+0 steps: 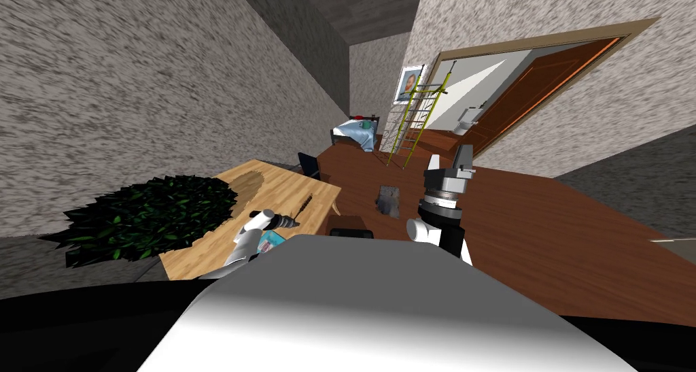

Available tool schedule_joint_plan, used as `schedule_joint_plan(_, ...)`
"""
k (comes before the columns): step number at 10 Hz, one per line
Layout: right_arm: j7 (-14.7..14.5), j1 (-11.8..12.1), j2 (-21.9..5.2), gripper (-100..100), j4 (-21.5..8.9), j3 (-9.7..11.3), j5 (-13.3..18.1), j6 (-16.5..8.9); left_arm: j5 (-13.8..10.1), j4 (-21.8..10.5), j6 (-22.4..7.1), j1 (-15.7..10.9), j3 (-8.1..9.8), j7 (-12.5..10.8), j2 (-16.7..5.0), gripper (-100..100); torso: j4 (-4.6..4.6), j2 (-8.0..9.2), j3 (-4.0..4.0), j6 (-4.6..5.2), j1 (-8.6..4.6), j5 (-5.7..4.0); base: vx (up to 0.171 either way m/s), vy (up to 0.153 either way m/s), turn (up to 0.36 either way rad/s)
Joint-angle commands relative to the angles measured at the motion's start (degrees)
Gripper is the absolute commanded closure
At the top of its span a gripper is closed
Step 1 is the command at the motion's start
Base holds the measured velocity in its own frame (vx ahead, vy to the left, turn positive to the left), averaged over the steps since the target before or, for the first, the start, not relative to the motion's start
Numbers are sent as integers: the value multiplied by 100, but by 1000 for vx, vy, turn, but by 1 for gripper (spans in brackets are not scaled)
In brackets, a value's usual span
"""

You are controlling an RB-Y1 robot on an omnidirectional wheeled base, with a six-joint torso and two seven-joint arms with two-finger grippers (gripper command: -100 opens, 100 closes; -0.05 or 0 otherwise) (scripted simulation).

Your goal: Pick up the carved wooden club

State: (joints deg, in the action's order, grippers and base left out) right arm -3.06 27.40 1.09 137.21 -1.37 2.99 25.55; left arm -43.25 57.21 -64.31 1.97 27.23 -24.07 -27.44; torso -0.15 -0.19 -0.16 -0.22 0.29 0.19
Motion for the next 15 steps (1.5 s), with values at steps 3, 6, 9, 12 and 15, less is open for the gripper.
schedule_joint_plan(3,0,0,0,0,0,0,0,0,197,494,-123,273,177,-184,182,-100,-1,-2,-2,-1,0,0,19,21,-19)
schedule_joint_plan(6,0,0,0,0,0,0,0,0,189,545,-113,270,174,-171,178,100,0,3,1,0,-6,-1,2,5,1)
schedule_joint_plan(9,0,0,0,0,0,0,0,0,187,542,-114,270,177,-174,177,100,0,4,2,2,-9,-1,0,0,0)
schedule_joint_plan(12,0,0,0,0,0,0,0,0,23,256,-27,19,22,-31,12,100,0,4,2,1,-9,0,-5,-8,17)
schedule_joint_plan(15,0,0,1,0,0,1,0,0,-151,-81,68,-235,-133,122,-158,100,6,11,8,9,-26,-5,-24,-39,19)
